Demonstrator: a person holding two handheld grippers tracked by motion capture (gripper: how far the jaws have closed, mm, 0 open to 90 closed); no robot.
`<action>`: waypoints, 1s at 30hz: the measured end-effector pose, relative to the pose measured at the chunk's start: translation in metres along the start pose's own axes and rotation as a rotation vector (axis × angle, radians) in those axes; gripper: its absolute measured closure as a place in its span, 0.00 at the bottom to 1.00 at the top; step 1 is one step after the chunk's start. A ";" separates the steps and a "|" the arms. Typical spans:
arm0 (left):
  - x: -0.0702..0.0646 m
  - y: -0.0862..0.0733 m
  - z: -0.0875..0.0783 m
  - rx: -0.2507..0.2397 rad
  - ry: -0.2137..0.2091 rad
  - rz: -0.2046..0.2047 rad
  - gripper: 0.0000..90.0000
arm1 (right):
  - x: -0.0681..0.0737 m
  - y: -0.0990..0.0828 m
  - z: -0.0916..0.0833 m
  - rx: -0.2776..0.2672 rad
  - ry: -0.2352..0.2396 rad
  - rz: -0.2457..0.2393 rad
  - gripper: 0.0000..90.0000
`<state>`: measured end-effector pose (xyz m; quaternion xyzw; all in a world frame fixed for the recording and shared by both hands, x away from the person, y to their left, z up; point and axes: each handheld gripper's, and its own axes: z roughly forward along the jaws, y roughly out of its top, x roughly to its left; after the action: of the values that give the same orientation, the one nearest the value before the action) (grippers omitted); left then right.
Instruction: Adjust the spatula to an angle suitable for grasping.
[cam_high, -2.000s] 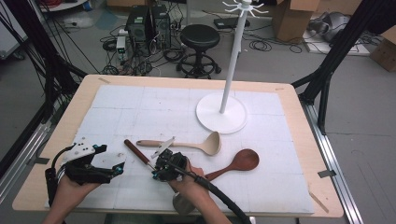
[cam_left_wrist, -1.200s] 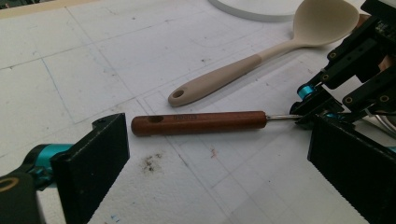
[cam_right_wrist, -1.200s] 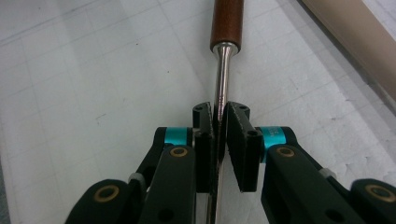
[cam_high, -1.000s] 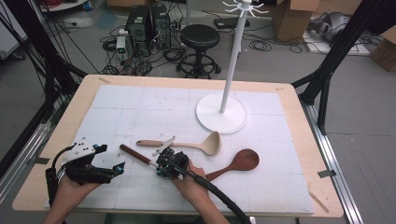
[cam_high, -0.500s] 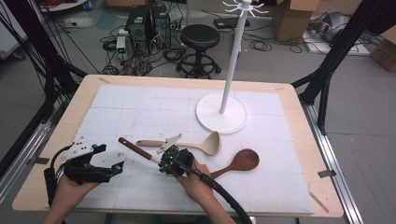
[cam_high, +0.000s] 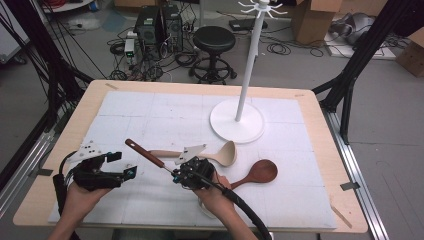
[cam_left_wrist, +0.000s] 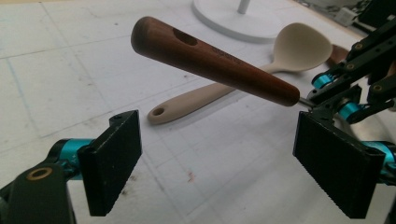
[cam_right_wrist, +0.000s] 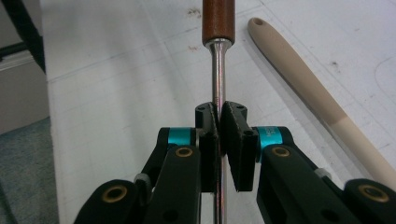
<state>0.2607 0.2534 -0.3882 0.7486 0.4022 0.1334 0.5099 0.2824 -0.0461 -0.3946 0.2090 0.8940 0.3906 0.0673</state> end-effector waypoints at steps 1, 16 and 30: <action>-0.001 0.001 0.002 -0.006 -0.007 -0.003 0.20 | 0.001 0.000 -0.001 -0.008 0.007 0.002 0.94; -0.022 0.036 0.026 -0.066 -0.120 -0.054 0.40 | 0.000 0.000 -0.018 -0.079 0.020 0.015 0.94; -0.029 0.058 0.029 -0.102 -0.195 -0.115 0.61 | 0.003 0.004 -0.033 -0.138 0.009 0.012 0.94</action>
<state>0.2870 0.2038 -0.3446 0.7068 0.3859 0.0507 0.5907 0.2718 -0.0644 -0.3693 0.2072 0.8641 0.4524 0.0752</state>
